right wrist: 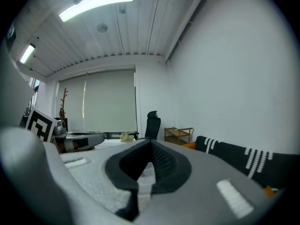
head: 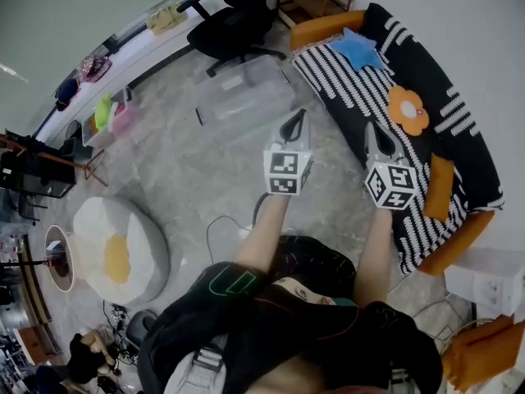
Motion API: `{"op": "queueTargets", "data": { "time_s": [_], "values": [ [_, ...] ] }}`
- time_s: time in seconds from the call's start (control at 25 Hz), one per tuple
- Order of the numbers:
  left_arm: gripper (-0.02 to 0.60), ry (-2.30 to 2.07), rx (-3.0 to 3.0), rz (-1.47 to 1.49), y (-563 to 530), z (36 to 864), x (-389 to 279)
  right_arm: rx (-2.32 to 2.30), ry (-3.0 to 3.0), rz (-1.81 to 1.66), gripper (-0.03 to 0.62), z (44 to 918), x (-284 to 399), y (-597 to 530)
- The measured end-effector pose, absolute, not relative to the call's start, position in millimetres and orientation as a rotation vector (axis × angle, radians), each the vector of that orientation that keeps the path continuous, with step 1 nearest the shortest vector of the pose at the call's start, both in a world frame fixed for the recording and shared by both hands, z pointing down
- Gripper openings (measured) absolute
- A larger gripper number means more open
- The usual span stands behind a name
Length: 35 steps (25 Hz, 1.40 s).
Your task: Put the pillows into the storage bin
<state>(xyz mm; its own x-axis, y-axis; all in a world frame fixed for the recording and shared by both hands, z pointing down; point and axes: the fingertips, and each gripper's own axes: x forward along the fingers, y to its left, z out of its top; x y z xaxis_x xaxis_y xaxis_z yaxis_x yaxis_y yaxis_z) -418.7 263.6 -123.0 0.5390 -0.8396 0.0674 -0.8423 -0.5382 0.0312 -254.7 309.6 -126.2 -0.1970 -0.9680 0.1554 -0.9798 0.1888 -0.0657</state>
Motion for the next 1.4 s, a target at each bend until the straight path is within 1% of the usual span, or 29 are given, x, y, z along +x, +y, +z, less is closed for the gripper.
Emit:
{"op": "queueTargets", "data": {
  "time_s": [0.16, 0.32, 0.56, 0.8, 1.16, 1.4],
  "values": [
    [0.006, -1.504, 2.667, 0.022, 248.4, -115.8, -430.8, 1.931, -2.359, 0.197, 0.003, -129.8, -257.7, 295.2],
    [0.006, -1.487, 2.65, 0.064, 231.5, -100.9, -440.8, 1.913, -2.375, 0.209, 0.003, -124.2, -270.3, 281.0],
    [0.006, -1.405, 2.671, 0.069, 215.2, -94.1, -443.1, 1.951, -2.341, 0.223, 0.003, -126.3, -268.3, 260.5],
    [0.006, -1.39, 2.636, 0.037, 179.6, -80.6, -422.8, 1.951, -2.337, 0.262, 0.003, -110.5, -242.5, 222.4],
    [0.006, -1.451, 2.619, 0.119, 79.5, -78.0, -406.3, 1.868, -2.438, 0.359, 0.003, -90.3, -231.0, 105.8],
    [0.006, -1.421, 2.65, 0.222, 9.1, -76.2, -360.8, 1.907, -2.456, 0.485, 0.003, -74.9, -182.7, 28.9]
  ]
}}
